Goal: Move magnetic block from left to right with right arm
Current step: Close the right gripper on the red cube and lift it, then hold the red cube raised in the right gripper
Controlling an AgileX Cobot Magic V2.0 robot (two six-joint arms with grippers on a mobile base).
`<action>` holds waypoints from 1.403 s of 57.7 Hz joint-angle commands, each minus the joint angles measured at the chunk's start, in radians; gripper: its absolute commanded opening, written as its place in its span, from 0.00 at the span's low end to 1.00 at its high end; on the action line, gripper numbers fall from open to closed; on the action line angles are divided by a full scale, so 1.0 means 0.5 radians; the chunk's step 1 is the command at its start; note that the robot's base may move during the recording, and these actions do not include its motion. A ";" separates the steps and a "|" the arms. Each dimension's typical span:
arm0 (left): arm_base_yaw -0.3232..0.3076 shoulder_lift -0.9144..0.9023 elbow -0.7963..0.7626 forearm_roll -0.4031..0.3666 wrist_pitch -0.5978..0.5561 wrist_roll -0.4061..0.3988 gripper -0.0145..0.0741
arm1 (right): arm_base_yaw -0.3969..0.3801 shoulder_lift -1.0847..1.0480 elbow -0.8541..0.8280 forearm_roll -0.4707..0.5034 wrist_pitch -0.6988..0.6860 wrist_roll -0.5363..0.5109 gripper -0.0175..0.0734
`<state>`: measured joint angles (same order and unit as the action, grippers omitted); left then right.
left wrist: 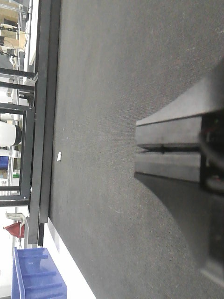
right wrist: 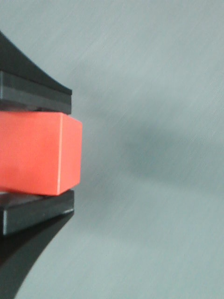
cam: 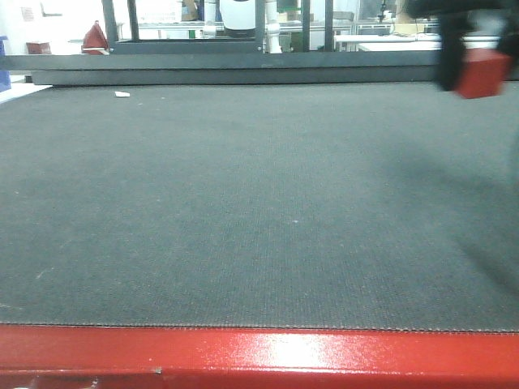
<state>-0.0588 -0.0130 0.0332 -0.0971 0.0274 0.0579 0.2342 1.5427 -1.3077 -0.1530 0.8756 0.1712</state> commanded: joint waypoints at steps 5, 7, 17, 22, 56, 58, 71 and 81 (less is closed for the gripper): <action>0.002 -0.022 0.016 -0.009 -0.169 -0.012 0.02 | -0.124 -0.462 0.362 -0.022 -0.262 -0.107 0.44; 0.002 -0.022 0.016 -0.009 -0.169 -0.012 0.02 | -0.134 -0.532 0.442 -0.022 -0.303 -0.110 0.44; 0.002 -0.022 0.016 -0.009 -0.169 -0.012 0.02 | -0.144 -0.931 0.875 -0.017 -0.456 -0.110 0.44; 0.002 -0.022 0.016 -0.009 -0.169 -0.012 0.02 | -0.144 -1.142 1.065 -0.004 -0.522 -0.110 0.44; 0.002 -0.022 0.016 -0.009 -0.169 -0.012 0.02 | -0.140 -2.582 1.373 0.014 -0.523 -0.110 0.44; 0.002 -0.022 0.016 -0.009 -0.169 -0.012 0.02 | -0.140 -2.652 1.373 0.014 -0.523 -0.110 0.44; 0.002 -0.022 0.016 -0.009 -0.169 -0.012 0.02 | -0.140 -2.990 1.373 0.014 -0.530 -0.110 0.44; 0.002 -0.022 0.016 -0.009 -0.169 -0.012 0.02 | -0.140 -3.058 1.373 0.012 -0.530 -0.110 0.44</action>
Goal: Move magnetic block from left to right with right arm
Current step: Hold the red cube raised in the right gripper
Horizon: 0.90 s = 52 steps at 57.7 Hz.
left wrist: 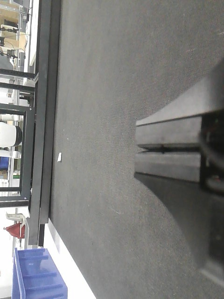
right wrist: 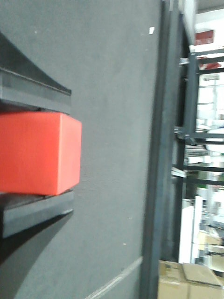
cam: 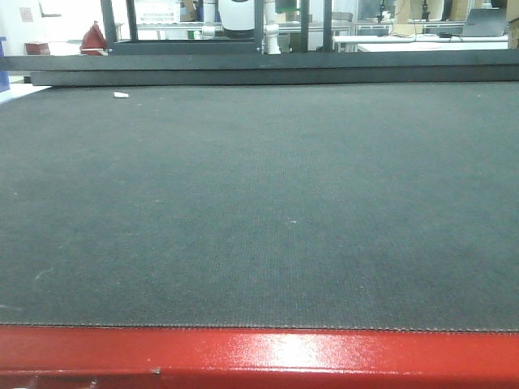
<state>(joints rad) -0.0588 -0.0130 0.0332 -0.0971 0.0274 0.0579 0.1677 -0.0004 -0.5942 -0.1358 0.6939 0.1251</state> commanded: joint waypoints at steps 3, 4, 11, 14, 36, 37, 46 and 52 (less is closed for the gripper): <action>0.002 -0.022 0.016 -0.009 -0.169 -0.012 0.02 | -0.007 0.030 -0.054 -0.022 -0.166 -0.017 0.44; 0.002 -0.022 0.016 -0.009 -0.169 -0.012 0.02 | -0.007 0.030 -0.054 -0.022 -0.166 -0.017 0.44; 0.002 -0.022 0.016 -0.009 -0.169 -0.012 0.02 | -0.007 0.030 -0.044 -0.020 -0.152 -0.017 0.44; 0.002 -0.022 0.016 -0.009 -0.169 -0.012 0.02 | -0.007 0.030 -0.044 -0.020 -0.150 -0.017 0.44; 0.002 -0.022 0.016 -0.009 -0.169 -0.012 0.02 | -0.007 0.030 -0.044 -0.020 -0.150 -0.017 0.44; 0.002 -0.022 0.016 -0.009 -0.169 -0.012 0.02 | -0.007 0.030 -0.044 -0.020 -0.150 -0.017 0.44; 0.002 -0.022 0.016 -0.009 -0.169 -0.012 0.02 | -0.007 0.030 -0.044 -0.020 -0.150 -0.017 0.44; 0.002 -0.022 0.016 -0.009 -0.169 -0.012 0.02 | -0.007 0.030 -0.044 -0.020 -0.150 -0.017 0.44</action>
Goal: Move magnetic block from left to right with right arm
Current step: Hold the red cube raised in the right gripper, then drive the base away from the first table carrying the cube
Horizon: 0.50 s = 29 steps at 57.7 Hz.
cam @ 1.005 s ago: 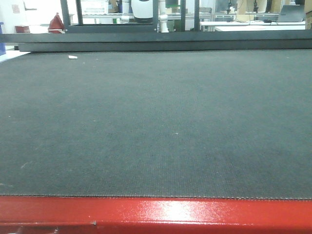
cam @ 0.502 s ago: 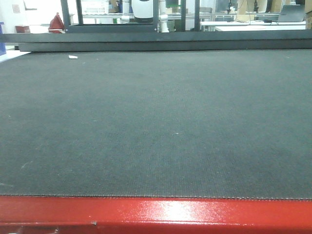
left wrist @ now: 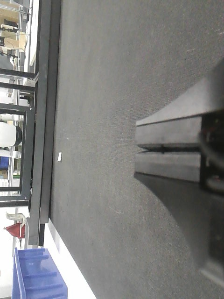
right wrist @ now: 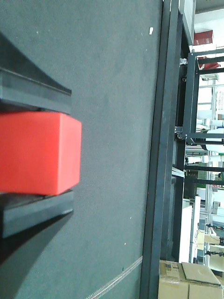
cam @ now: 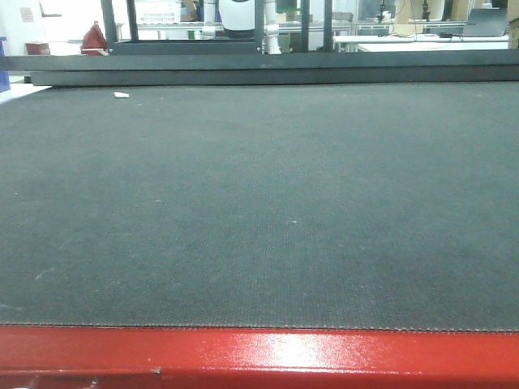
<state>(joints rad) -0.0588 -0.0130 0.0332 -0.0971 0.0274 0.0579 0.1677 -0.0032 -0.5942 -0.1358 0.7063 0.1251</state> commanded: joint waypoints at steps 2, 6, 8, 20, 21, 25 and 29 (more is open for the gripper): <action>0.002 -0.022 0.016 -0.009 -0.169 -0.012 0.02 | -0.007 0.036 -0.044 -0.020 -0.175 -0.017 0.44; 0.002 -0.022 0.016 -0.009 -0.169 -0.012 0.02 | -0.007 0.036 -0.044 -0.020 -0.175 -0.017 0.44; 0.002 -0.022 0.016 -0.009 -0.169 -0.012 0.02 | -0.007 0.036 -0.043 -0.022 -0.175 -0.017 0.44; -0.002 -0.022 0.016 -0.009 -0.169 -0.012 0.02 | -0.007 0.036 -0.043 -0.022 -0.171 -0.017 0.44; -0.002 -0.022 0.016 -0.009 -0.169 -0.012 0.02 | -0.007 0.036 -0.043 -0.022 -0.171 -0.017 0.44; -0.002 -0.022 0.016 -0.009 -0.169 -0.012 0.02 | -0.007 0.036 -0.043 -0.022 -0.169 -0.017 0.44; -0.002 -0.022 0.016 -0.009 -0.169 -0.012 0.02 | -0.007 0.036 -0.043 -0.022 -0.169 -0.017 0.44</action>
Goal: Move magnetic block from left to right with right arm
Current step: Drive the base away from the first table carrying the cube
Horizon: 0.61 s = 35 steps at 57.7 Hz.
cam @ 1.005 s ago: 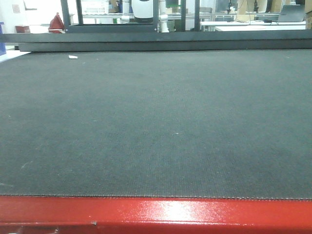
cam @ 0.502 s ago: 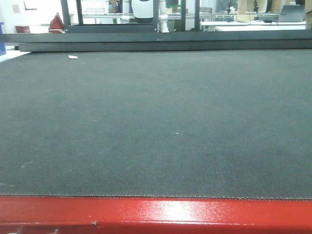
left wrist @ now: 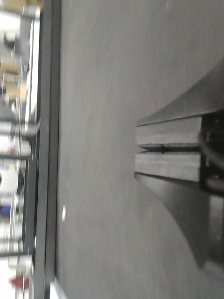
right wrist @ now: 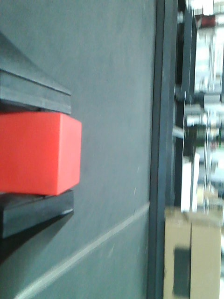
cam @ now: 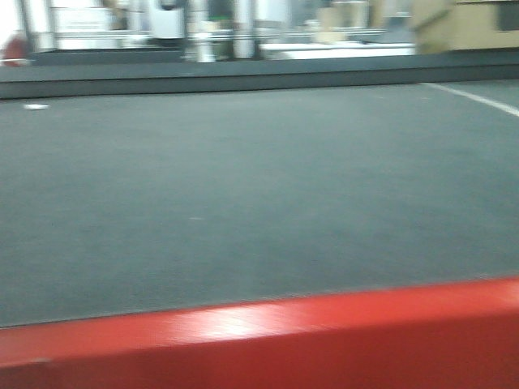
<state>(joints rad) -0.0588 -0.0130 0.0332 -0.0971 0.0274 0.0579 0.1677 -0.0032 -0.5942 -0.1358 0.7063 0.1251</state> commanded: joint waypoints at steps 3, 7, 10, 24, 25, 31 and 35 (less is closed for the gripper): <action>-0.002 -0.022 0.016 -0.009 -0.169 -0.012 0.02 | -0.007 0.036 -0.043 -0.022 -0.169 -0.017 0.44; -0.002 -0.022 0.016 -0.009 -0.169 -0.012 0.02 | -0.007 0.036 -0.043 -0.022 -0.169 -0.017 0.44; -0.002 -0.022 0.016 -0.009 -0.169 -0.012 0.02 | -0.007 0.036 -0.043 -0.022 -0.169 -0.017 0.44; -0.002 -0.022 0.016 -0.009 -0.169 -0.012 0.02 | -0.007 0.036 -0.043 -0.022 -0.169 -0.017 0.44; -0.002 -0.022 0.016 -0.009 -0.169 -0.012 0.02 | -0.007 0.036 -0.043 -0.022 -0.169 -0.017 0.44; -0.002 -0.022 0.016 -0.009 -0.169 -0.012 0.02 | -0.007 0.036 -0.043 -0.022 -0.169 -0.017 0.44; -0.002 -0.022 0.016 -0.009 -0.169 -0.012 0.02 | -0.007 0.036 -0.043 -0.022 -0.169 -0.017 0.44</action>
<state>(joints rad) -0.0588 -0.0130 0.0332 -0.0971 0.0274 0.0579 0.1677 -0.0032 -0.5942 -0.1358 0.7088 0.1251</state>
